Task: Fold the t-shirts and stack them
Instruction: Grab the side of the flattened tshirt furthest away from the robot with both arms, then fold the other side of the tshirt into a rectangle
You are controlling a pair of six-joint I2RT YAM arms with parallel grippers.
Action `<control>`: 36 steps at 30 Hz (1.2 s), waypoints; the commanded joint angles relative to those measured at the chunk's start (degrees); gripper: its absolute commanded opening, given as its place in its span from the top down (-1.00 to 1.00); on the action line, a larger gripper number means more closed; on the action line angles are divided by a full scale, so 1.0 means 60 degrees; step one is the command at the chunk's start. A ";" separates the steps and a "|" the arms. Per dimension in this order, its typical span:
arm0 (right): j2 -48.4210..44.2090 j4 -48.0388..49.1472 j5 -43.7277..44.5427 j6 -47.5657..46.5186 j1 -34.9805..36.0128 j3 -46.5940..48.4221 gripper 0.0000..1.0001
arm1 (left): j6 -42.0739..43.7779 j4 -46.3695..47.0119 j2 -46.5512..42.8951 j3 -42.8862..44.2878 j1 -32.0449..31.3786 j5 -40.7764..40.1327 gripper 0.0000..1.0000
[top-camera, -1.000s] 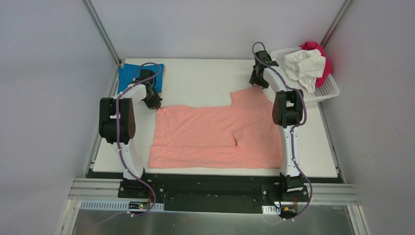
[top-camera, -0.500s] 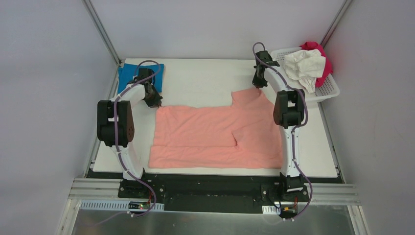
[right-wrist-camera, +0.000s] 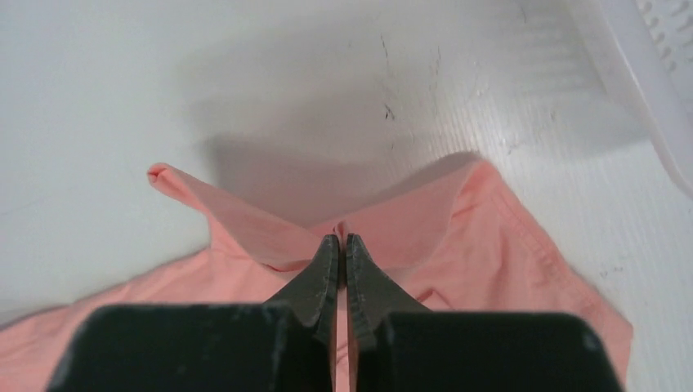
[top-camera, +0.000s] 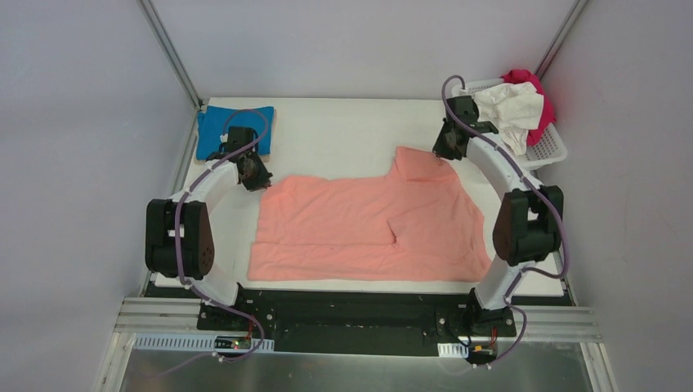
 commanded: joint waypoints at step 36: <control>-0.8232 -0.2437 0.0016 0.1364 0.0210 -0.5290 1.00 | -0.1267 0.0082 -0.6493 -0.4595 -0.0100 -0.1813 1.00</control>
